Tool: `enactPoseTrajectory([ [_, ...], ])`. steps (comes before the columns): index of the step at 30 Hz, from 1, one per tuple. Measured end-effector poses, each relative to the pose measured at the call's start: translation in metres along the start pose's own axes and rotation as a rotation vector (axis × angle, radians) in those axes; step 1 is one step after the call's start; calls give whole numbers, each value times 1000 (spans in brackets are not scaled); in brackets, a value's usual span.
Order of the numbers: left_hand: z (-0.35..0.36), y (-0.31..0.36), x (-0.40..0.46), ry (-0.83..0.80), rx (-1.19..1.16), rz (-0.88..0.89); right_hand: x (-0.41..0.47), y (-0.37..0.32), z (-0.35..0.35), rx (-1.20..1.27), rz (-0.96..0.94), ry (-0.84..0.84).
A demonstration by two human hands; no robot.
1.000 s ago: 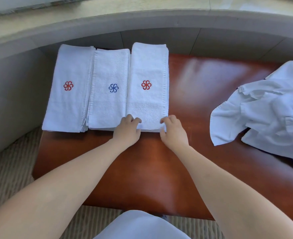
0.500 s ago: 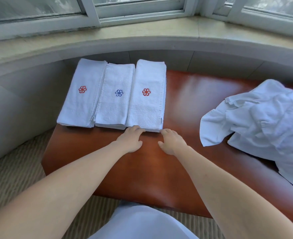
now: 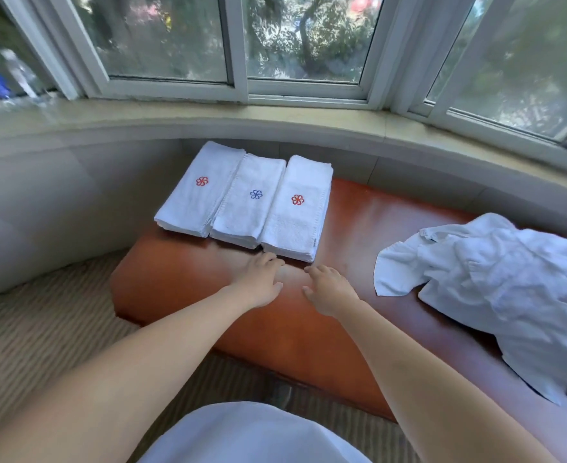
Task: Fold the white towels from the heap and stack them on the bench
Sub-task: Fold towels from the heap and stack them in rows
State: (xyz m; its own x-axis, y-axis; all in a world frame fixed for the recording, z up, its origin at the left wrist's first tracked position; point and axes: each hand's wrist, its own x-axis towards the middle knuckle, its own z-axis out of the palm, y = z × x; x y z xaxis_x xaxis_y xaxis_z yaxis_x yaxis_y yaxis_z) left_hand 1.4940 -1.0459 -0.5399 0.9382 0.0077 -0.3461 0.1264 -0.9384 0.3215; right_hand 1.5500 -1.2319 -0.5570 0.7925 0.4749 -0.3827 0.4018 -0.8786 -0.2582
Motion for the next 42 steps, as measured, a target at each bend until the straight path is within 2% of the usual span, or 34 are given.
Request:
enactPoseTrajectory([
  [11,86,54,-111,3,-182,10,-133,20,21,-42,26,-46],
  [20,100,154,-91,-52,-140,134,-189,100,2,-14,116,-5],
  [25,114,230,-45,-97,-85,199,-202,186,-12,37,188,41],
  [33,144,391,50,-157,-125,254,-207,374,-48,135,313,41],
  [42,161,514,159,-185,-210,150,-181,545,-94,187,360,10],
])
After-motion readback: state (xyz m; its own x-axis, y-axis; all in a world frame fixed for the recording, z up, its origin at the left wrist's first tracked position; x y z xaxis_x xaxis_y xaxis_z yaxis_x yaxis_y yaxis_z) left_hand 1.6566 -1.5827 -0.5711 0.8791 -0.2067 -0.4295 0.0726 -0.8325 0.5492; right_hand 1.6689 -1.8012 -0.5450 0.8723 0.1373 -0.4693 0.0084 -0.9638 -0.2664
